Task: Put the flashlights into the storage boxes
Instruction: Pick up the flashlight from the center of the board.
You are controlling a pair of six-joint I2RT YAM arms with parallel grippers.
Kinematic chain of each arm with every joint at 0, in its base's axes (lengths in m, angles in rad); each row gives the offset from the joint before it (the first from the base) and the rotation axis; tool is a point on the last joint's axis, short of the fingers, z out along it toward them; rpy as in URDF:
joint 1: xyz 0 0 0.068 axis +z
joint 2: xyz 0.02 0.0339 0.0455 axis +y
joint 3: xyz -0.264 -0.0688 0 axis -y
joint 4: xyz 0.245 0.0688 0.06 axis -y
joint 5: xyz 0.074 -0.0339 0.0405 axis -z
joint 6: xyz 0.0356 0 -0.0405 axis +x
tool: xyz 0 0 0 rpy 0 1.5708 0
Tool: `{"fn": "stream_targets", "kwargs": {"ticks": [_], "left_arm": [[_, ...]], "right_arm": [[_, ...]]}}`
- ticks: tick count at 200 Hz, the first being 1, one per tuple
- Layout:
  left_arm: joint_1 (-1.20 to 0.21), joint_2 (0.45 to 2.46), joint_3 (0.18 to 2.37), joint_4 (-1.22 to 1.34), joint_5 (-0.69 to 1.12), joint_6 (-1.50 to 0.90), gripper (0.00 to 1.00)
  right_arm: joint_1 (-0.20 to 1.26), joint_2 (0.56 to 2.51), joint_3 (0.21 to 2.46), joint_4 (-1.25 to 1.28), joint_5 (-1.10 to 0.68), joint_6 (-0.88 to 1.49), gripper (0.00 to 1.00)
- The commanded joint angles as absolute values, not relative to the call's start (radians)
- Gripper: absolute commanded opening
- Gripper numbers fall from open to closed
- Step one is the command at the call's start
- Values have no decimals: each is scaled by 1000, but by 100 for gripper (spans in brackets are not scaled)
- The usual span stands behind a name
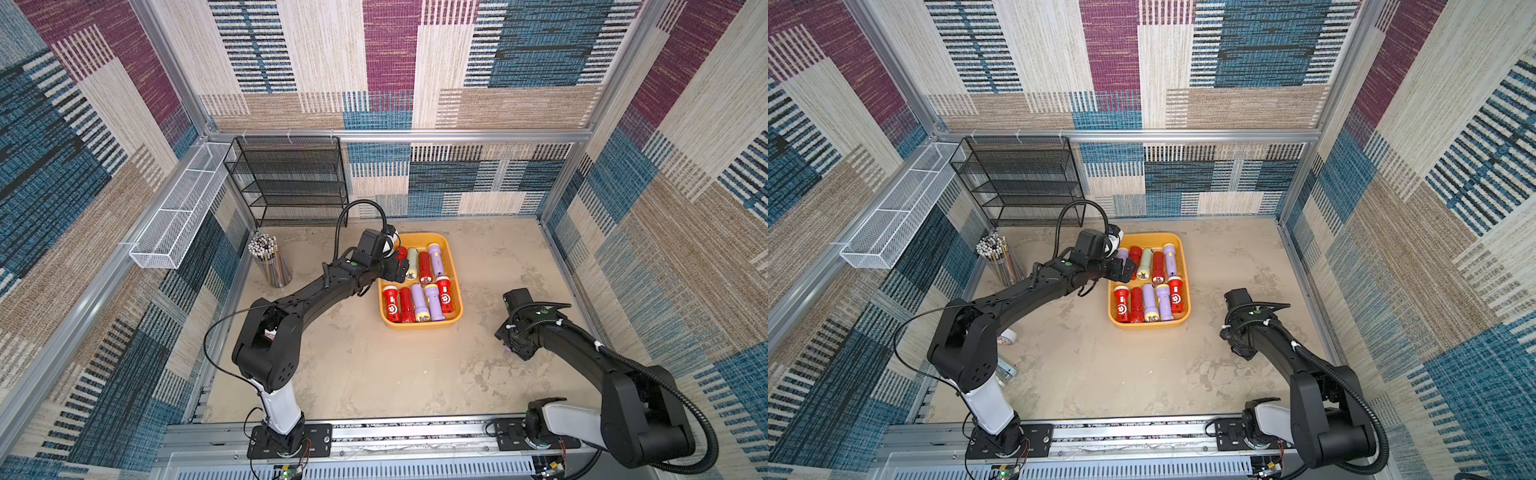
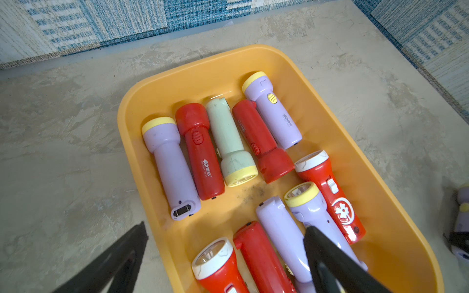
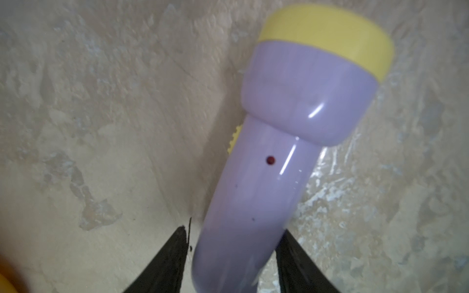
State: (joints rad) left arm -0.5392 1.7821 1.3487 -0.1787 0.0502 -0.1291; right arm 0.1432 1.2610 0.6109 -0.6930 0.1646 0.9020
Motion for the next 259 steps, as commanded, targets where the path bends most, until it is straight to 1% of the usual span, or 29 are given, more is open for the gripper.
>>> {"fn": "stream_targets", "kwargs": {"ticks": [1, 25, 64, 79, 95, 126, 154, 211, 259], "left_arm": [[-538, 1786, 1365, -205, 41, -90, 100], [-537, 1783, 1368, -212, 37, -71, 100], [-535, 1773, 1371, -227, 32, -62, 100], [-535, 1775, 1380, -231, 32, -60, 100], [-535, 1782, 1397, -245, 31, -56, 100], [-535, 1791, 1420, -263, 29, -43, 99], [-535, 1786, 1419, -270, 28, -40, 99], [-535, 1764, 1419, -283, 0, -23, 99], [-535, 1729, 1412, -294, -32, 0, 99]], "right_arm": [[139, 1284, 609, -662, 155, 896, 58], [124, 1309, 597, -638, 159, 878, 56], [100, 1331, 589, -597, 149, 845, 61], [88, 1340, 584, -572, 142, 825, 61], [80, 1351, 584, -558, 132, 812, 57], [77, 1366, 596, -555, 123, 794, 43], [77, 1357, 623, -573, 112, 768, 35], [77, 1368, 717, -609, 66, 708, 33], [78, 1387, 881, -648, 64, 633, 33]]}}
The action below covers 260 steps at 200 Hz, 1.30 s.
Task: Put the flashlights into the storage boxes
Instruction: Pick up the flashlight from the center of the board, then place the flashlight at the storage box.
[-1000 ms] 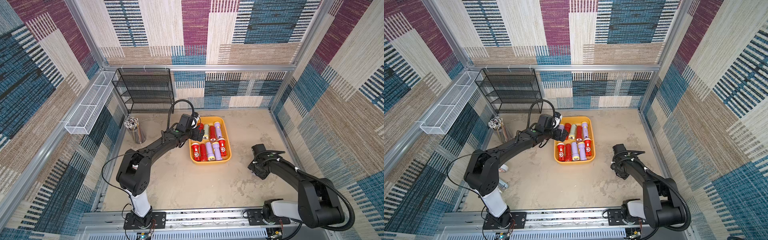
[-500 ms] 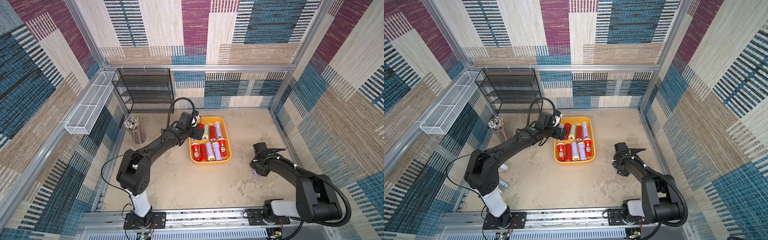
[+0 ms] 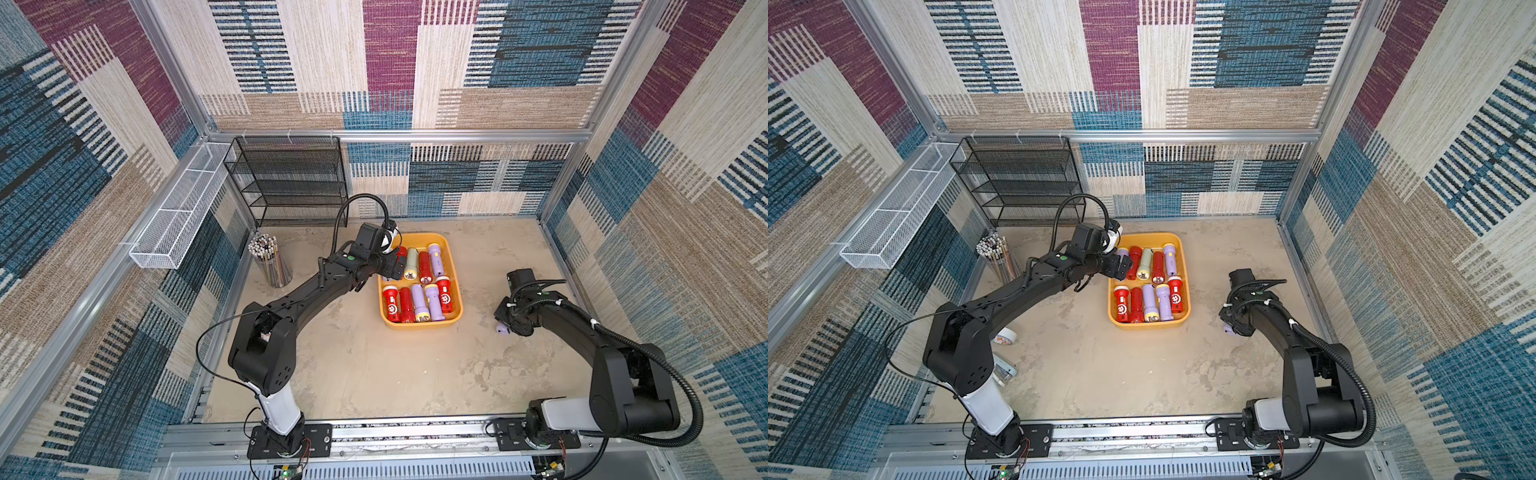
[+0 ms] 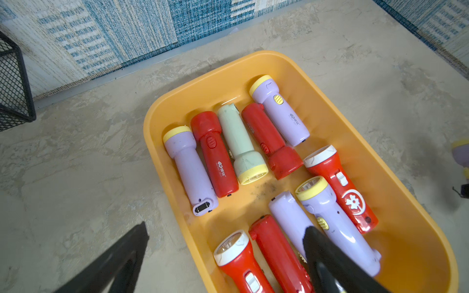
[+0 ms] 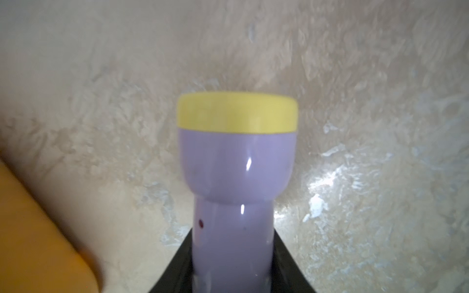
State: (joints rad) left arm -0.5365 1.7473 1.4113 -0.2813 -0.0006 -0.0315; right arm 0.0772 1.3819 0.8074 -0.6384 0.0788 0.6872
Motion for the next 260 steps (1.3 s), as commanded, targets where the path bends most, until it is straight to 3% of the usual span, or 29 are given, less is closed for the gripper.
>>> {"fn": "stream_targets", "kwargs": {"ticks": [1, 35, 111, 178, 260], "left_arm": [[-535, 1728, 1412, -294, -32, 0, 99], [-534, 1704, 1396, -298, -77, 0, 99], [-506, 1580, 1264, -274, -180, -31, 99], [-419, 1391, 1073, -266, -210, -104, 99], [-401, 1256, 966, -316, -237, -130, 99]], "right_arm": [[78, 1389, 884, -649, 63, 633, 33], [93, 1450, 1048, -670, 7, 575, 33], [340, 1686, 1425, -770, -13, 441, 34], [474, 1776, 1370, -754, -106, 376, 34], [527, 1833, 1300, -688, -188, 379, 35]]}}
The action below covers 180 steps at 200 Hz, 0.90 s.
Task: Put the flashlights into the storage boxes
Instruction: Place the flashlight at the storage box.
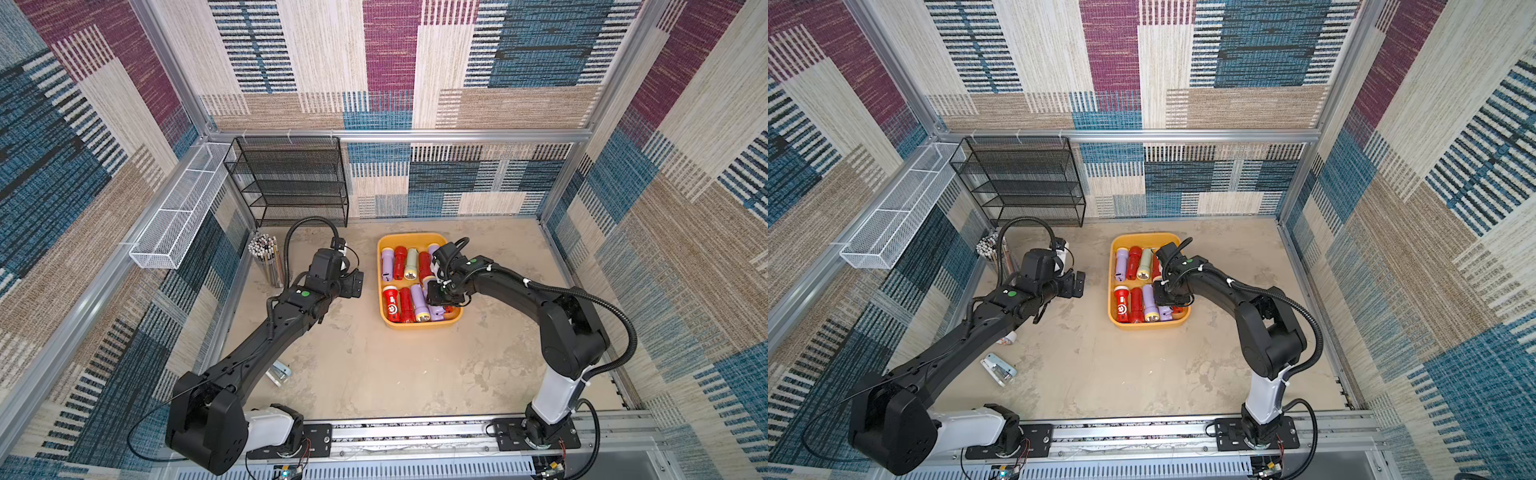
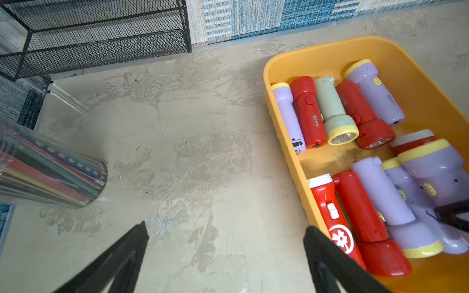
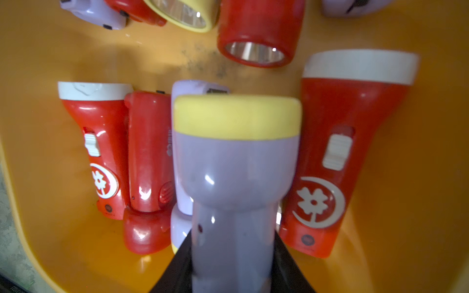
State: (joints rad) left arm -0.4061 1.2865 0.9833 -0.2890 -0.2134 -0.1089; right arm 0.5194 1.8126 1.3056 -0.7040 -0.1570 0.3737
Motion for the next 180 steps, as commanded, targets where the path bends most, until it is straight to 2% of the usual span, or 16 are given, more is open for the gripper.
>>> {"fn": "stream_targets", "kwargs": {"ticks": [1, 34, 75, 92, 113, 125, 146, 154, 180], "left_arm": [[-401, 1255, 965, -317, -237, -130, 99], [-396, 1207, 941, -348, -238, -143, 99], [-395, 1155, 926, -381, -261, -150, 99], [-395, 1132, 916, -390, -275, -152, 99], [-392, 1104, 897, -389, -283, -152, 100], [-390, 1091, 885, -385, -288, -153, 100], [-387, 1080, 875, -375, -297, -153, 100], [-385, 1079, 874, -372, -300, -152, 100], [-374, 1074, 869, -349, -317, -138, 100]], "right_arm": [[528, 1834, 1300, -687, -189, 379, 35], [529, 1847, 1294, -678, -196, 391, 37], [528, 1829, 1306, -698, -198, 386, 54], [528, 1821, 1346, -726, -176, 375, 55], [528, 1809, 1398, -772, -144, 361, 65], [528, 1801, 1427, -798, -125, 349, 76], [528, 1792, 1467, -833, -97, 334, 87], [528, 1789, 1480, -837, -97, 326, 100], [526, 1784, 1513, -820, -80, 300, 100]]}}
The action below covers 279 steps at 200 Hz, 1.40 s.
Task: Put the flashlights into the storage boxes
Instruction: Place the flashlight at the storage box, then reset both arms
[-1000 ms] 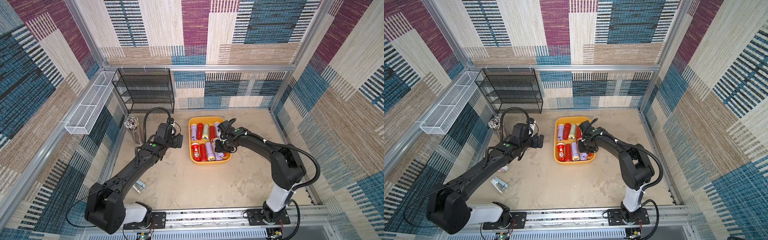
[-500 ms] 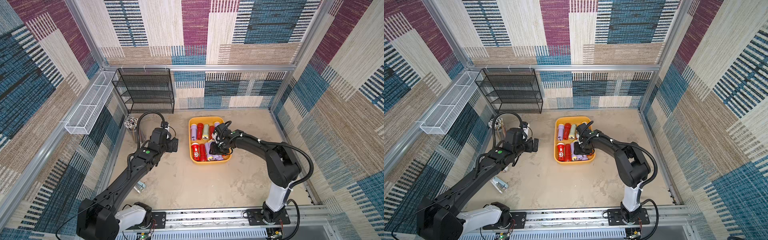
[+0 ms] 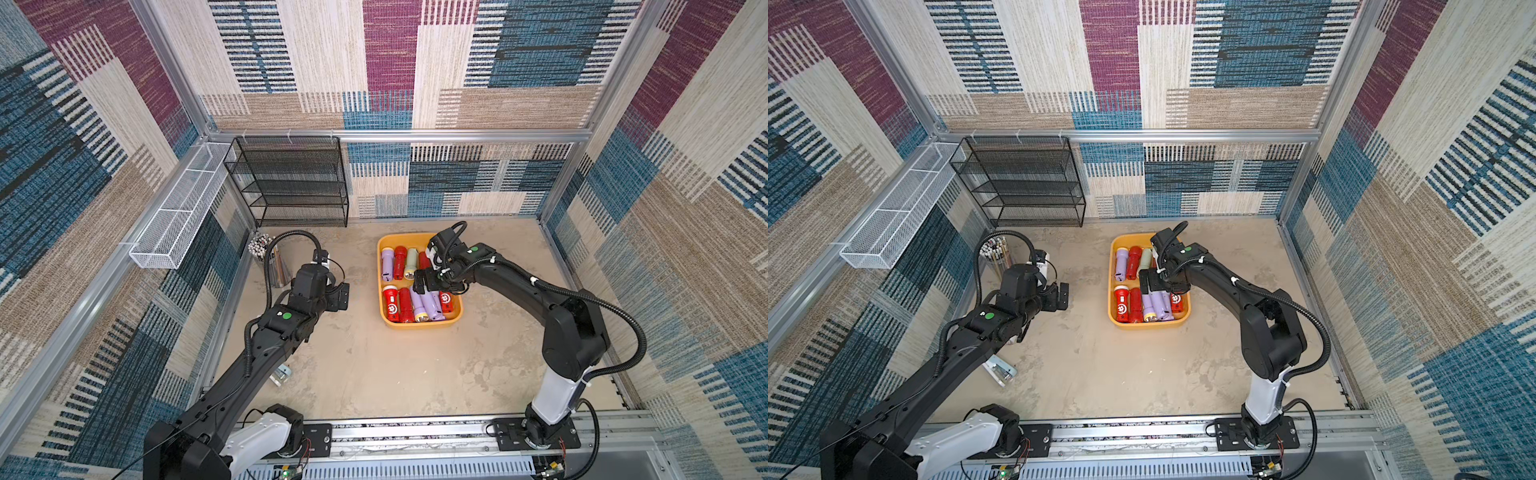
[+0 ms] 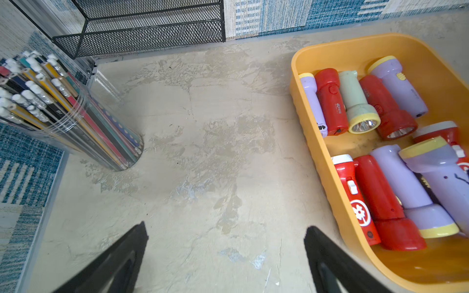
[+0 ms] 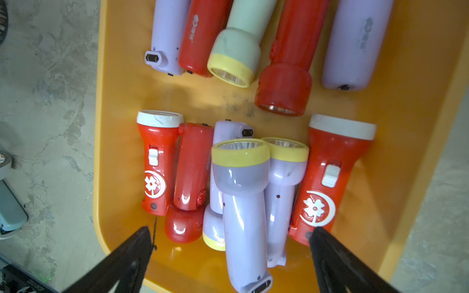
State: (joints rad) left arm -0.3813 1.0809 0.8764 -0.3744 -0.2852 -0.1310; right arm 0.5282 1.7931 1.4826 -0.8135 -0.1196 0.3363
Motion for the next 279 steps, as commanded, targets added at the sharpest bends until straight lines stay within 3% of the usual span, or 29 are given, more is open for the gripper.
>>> {"fn": "stream_targets", "kwargs": {"ticks": [1, 63, 100, 129, 156, 200, 279], "left_arm": [[-372, 1074, 868, -348, -317, -137, 100], [-231, 1094, 828, -235, -256, -159, 100], [-184, 1186, 805, -146, -317, -136, 100], [-110, 1247, 781, -45, -251, -130, 100], [-39, 1264, 728, 74, -235, -171, 100], [-14, 1320, 620, 233, -290, -85, 100], [26, 1440, 501, 536, -271, -116, 99]], "right_arm": [[526, 1784, 1515, -820, -77, 299, 100], [414, 1720, 1562, -635, 66, 224, 100], [298, 1649, 1345, -353, 227, 145, 100], [256, 1516, 1036, 43, 332, 45, 100], [190, 1434, 839, 252, 309, 21, 100], [120, 1505, 764, 384, 289, -30, 100], [-3, 1527, 564, 852, 47, -15, 100]]}}
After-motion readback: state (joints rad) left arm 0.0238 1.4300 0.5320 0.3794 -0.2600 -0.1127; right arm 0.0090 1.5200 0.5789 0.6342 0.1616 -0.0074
